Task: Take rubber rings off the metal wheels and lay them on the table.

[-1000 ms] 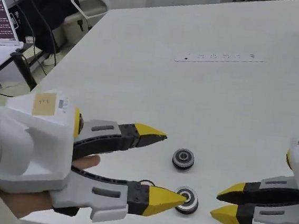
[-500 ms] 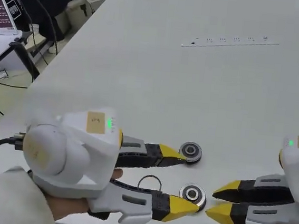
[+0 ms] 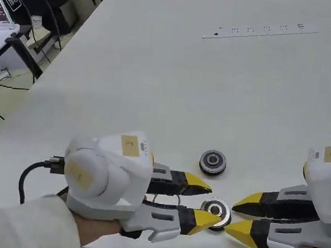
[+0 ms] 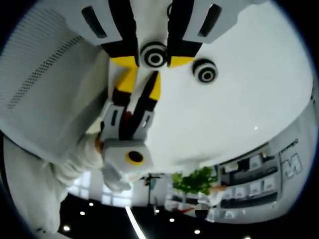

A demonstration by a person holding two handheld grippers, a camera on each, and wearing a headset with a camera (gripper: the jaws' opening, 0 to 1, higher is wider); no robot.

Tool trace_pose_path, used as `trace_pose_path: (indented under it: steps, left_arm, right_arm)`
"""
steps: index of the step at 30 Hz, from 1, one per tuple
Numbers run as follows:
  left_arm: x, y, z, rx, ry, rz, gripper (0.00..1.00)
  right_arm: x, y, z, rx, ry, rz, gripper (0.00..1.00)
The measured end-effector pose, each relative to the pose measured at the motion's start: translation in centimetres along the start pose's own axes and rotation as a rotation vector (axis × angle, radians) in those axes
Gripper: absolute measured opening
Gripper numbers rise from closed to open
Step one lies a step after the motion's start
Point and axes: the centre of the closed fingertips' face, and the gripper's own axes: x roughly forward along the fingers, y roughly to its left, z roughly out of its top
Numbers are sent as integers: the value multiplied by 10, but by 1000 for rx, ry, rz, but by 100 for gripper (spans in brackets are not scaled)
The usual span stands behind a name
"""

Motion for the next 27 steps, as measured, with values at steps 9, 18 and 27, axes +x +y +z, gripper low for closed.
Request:
trace_pose_path:
  steps: [9,18,27]
  left_arm:
    - [6,2,-13,23,49,17,16]
    - [7,-1,-13,81,13,24,14]
    - [4,1,-13,82,13,25,14]
  right_arm:
    - [3,0,1,-52,4,2,19]
    - [6,0,1,-94,9,-4,19]
    - [2,-5,-3,-219,45,-39,0]
